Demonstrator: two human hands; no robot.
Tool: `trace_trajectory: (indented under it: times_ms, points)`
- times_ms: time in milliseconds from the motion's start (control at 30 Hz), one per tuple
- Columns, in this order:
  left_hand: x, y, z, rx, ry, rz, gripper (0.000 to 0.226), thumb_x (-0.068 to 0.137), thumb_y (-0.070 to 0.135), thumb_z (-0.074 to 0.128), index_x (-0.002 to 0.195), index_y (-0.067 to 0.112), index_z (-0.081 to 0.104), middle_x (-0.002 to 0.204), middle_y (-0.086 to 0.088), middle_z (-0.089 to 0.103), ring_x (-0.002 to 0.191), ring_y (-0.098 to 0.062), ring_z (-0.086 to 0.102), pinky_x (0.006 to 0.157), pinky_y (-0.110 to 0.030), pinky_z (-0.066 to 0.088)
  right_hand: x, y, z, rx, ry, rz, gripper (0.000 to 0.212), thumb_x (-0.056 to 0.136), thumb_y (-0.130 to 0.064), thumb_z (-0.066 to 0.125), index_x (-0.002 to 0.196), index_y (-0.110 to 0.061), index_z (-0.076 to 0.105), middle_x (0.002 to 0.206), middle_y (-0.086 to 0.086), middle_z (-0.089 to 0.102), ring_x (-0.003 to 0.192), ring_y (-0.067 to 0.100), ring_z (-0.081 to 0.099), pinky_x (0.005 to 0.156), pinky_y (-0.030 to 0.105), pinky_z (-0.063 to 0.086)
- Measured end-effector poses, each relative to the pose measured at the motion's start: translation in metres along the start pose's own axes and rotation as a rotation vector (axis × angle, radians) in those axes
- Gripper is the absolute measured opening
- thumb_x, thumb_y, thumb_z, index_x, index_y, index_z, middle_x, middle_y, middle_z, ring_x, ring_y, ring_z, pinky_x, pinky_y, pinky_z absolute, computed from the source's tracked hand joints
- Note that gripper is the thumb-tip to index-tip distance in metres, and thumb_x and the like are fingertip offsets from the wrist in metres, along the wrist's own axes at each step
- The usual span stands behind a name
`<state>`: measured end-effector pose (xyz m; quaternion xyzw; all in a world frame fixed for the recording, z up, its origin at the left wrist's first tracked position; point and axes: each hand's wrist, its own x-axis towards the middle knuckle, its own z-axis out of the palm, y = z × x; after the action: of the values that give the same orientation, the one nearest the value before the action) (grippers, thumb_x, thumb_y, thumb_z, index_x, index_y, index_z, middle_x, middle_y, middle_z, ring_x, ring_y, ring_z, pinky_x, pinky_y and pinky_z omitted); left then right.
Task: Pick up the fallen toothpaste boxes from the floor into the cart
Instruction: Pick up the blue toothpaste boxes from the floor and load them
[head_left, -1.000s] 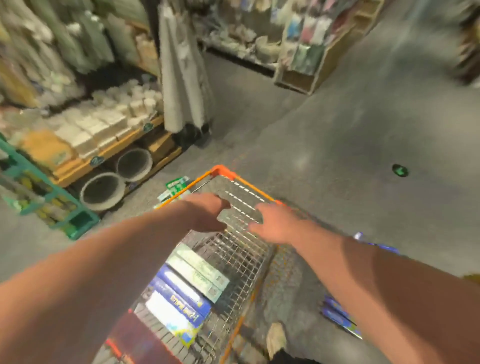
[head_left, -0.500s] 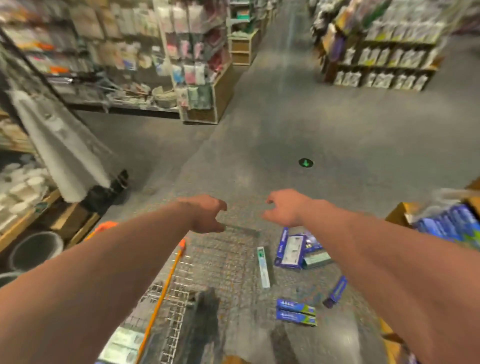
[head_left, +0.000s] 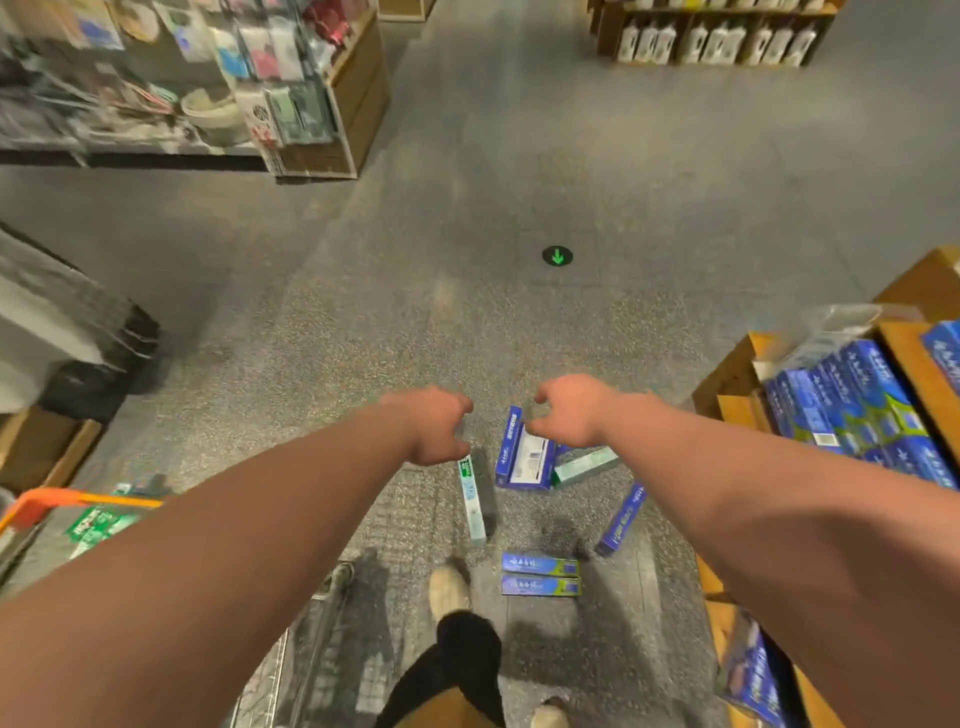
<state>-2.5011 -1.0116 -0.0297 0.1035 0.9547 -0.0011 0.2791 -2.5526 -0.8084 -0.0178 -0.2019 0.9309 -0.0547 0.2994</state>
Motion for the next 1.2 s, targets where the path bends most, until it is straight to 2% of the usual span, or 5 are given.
trace_trajectory:
  times_ms: [333, 533, 667, 933, 1200]
  points:
    - [0.209, -0.052, 0.013, -0.108, -0.095, 0.021, 0.051, 0.098, 0.041, 0.056, 0.143, 0.018, 0.048, 0.137, -0.006, 0.058, 0.120, -0.028, 0.059, 0.097, -0.043, 0.052, 0.155, 0.062, 0.015, 0.018, -0.129, 0.199, 0.051, 0.101, -0.040, 0.049, 0.143, -0.012, 0.050, 0.143, 0.013, 0.054, 0.129, 0.031, 0.051, 0.098, 0.033, 0.041]
    - [0.338, -0.056, 0.092, -0.189, -0.146, 0.006, 0.033, 0.101, 0.032, 0.052, 0.131, 0.019, 0.050, 0.123, -0.005, 0.061, 0.106, -0.028, 0.062, 0.073, -0.034, 0.044, 0.283, 0.134, 0.078, 0.094, -0.181, 0.303, 0.050, 0.100, -0.043, 0.052, 0.142, -0.017, 0.048, 0.136, 0.012, 0.057, 0.121, 0.031, 0.055, 0.093, 0.036, 0.045]
    - [0.435, -0.049, 0.185, -0.364, -0.118, -0.121, 0.022, 0.100, 0.020, 0.055, 0.121, 0.014, 0.057, 0.107, -0.006, 0.063, 0.090, -0.026, 0.057, 0.076, -0.035, 0.047, 0.393, 0.188, 0.165, 0.151, -0.180, 0.312, 0.043, 0.100, -0.035, 0.053, 0.133, -0.008, 0.053, 0.126, 0.017, 0.061, 0.106, 0.033, 0.059, 0.080, 0.033, 0.045]
    - [0.592, -0.036, 0.412, -0.396, -0.144, -0.450, 0.066, 0.098, 0.042, 0.055, 0.146, 0.006, 0.029, 0.136, -0.016, 0.048, 0.116, -0.040, 0.057, 0.077, -0.045, 0.041, 0.563, 0.293, 0.378, 0.328, -0.152, 0.487, 0.022, 0.096, -0.029, 0.057, 0.101, -0.009, 0.052, 0.102, 0.010, 0.059, 0.090, 0.028, 0.057, 0.062, 0.030, 0.039]
    - [0.654, -0.024, 0.499, -0.455, -0.045, -0.485, 0.087, 0.094, 0.054, 0.059, 0.148, -0.001, 0.019, 0.138, -0.019, 0.045, 0.120, -0.042, 0.053, 0.079, -0.051, 0.045, 0.637, 0.323, 0.472, 0.554, -0.126, 0.651, 0.057, 0.089, -0.036, 0.058, 0.134, -0.002, 0.049, 0.134, 0.018, 0.056, 0.121, 0.036, 0.056, 0.098, 0.043, 0.048]
